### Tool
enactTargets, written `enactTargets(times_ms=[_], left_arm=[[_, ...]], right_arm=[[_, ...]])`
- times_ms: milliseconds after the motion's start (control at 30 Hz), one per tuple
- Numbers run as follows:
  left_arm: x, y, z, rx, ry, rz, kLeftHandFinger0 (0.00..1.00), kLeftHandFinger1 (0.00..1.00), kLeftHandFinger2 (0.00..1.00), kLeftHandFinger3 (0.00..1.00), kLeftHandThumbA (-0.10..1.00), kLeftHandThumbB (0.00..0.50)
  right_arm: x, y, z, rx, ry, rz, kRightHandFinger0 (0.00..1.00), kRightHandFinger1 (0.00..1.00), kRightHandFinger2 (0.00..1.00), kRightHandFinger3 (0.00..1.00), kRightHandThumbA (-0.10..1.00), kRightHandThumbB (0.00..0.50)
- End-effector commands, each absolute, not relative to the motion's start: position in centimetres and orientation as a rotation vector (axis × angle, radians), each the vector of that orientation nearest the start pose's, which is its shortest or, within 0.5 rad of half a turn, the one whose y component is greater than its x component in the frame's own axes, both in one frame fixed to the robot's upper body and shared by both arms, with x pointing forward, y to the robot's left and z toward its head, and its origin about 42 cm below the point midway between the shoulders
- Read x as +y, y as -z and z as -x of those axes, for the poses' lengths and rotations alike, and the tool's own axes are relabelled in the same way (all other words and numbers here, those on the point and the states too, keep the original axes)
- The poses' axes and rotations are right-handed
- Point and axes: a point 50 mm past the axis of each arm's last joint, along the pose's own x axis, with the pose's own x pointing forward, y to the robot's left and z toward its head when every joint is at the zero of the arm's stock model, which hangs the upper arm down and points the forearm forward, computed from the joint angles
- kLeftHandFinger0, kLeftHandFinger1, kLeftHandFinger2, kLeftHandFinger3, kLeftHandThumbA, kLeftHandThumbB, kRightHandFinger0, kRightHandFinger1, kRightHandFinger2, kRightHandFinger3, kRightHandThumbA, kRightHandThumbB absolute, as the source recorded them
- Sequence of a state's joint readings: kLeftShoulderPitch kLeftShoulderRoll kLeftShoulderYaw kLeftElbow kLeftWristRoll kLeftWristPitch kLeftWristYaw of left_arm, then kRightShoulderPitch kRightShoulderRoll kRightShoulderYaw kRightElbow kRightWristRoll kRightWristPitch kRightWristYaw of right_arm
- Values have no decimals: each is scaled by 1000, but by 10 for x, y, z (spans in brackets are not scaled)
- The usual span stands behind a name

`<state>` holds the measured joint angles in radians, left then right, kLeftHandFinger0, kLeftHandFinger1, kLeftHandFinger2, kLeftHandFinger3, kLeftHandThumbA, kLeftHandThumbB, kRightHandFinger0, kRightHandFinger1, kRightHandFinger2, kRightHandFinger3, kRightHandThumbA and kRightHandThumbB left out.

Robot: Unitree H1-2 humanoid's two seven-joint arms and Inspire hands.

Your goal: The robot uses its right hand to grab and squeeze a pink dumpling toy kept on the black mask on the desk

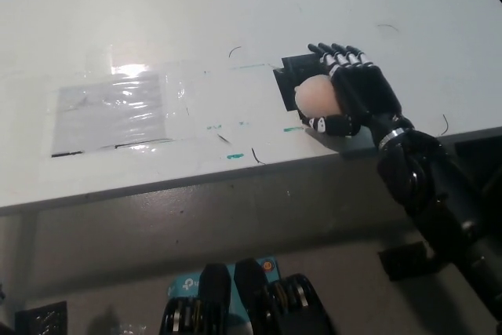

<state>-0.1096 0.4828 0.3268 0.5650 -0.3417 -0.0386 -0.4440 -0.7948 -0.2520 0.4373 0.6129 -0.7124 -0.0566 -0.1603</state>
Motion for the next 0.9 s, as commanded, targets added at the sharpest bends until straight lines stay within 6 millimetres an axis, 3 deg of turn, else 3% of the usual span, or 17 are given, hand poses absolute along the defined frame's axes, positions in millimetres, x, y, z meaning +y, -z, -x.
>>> enactTargets(times_ms=[0,233,300,433,500,533,600,667,700,733,767,800,833,867], left_arm=[[486,-83,-283,180,-53,-14,0,19,114,122,1000,500],[490,-83,-281,193,-53,-20,0,19,131,135,1000,500],[490,-82,-282,195,-60,-22,0,0,116,134,1000,500],[490,-82,-282,190,-57,-20,0,0,110,132,1000,500],[490,-83,-282,192,-61,-23,0,0,106,115,1000,500],[489,-84,-282,192,-59,-25,0,1,106,113,1000,500],[489,-85,-282,191,-59,-26,0,6,115,114,1000,500],[489,-84,-283,197,-64,-23,0,6,120,121,1000,500],[488,-83,-283,195,-58,-21,0,13,125,122,1000,500],[489,-82,-282,192,-55,-19,0,19,136,134,1000,500],[488,-82,-282,191,-59,-18,0,11,124,134,1000,500],[487,-82,-282,193,-61,-22,0,9,118,129,1000,500],[486,-82,-283,195,-60,-27,0,9,117,127,1000,500],[487,-82,-283,189,-56,-28,0,9,115,129,1000,500]], right_arm=[[-175,-269,-500,-476,-170,1145,1000,1000,1000,1000,874,495],[-208,-308,-471,-504,-117,1029,1000,1000,1000,1000,831,467],[-222,-318,-454,-492,-120,935,1000,1000,1000,1000,783,457],[-238,-322,-435,-502,-111,874,1000,1000,1000,1000,779,445],[-248,-319,-425,-481,-101,816,1000,1000,1000,1000,781,439],[-253,-316,-419,-472,-99,782,1000,1000,1000,1000,725,410],[-258,-311,-414,-477,-87,746,1000,1000,1000,1000,693,396],[-270,-290,-405,-461,-56,554,1000,1000,1000,1000,397,323],[-273,-282,-404,-463,-41,512,1000,1000,1000,1000,376,290],[-275,-272,-403,-443,-26,445,972,1000,1000,1000,383,304],[-277,-257,-401,-410,-4,447,840,1000,1000,1000,462,261],[-278,-247,-399,-391,7,435,740,875,1000,1000,420,255],[-279,-241,-397,-383,13,411,698,814,967,1000,392,245],[-277,-230,-394,-350,23,394,677,738,879,1000,361,233]])
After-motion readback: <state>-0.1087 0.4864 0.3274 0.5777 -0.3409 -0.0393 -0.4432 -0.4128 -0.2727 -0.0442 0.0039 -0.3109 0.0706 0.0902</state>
